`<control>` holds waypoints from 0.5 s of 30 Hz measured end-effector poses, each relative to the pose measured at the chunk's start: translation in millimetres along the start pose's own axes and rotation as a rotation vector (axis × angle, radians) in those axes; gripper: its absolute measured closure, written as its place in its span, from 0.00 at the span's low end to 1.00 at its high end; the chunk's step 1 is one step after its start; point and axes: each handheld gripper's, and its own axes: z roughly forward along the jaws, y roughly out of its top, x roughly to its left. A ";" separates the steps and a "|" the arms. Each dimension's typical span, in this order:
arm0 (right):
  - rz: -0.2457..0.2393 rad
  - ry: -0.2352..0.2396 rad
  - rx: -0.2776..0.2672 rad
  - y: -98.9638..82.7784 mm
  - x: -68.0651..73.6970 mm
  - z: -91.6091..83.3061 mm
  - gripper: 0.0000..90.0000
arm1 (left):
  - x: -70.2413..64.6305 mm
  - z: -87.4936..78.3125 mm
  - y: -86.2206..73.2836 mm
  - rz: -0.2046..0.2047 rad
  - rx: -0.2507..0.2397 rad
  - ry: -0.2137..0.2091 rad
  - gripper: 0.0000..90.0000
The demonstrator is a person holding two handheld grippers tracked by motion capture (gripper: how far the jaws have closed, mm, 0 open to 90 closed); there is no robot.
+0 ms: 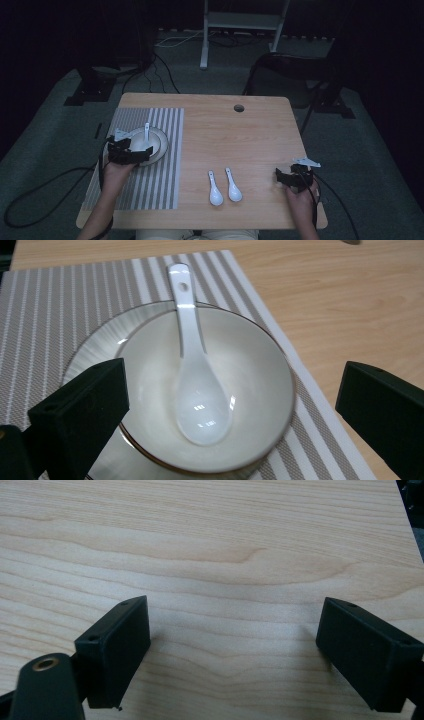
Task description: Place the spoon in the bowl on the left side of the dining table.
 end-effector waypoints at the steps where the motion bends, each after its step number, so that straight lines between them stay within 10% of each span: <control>1: 0.000 0.000 0.000 0.0 0.0 0.0 0.15 | -0.5 -1.7 -2.2 0.005 -0.001 -0.001 0.01; 15: 0.001 0.000 0.001 0.1 0.1 0.0 0.15 | 2.5 -22.3 -41.0 0.014 -0.022 0.018 0.01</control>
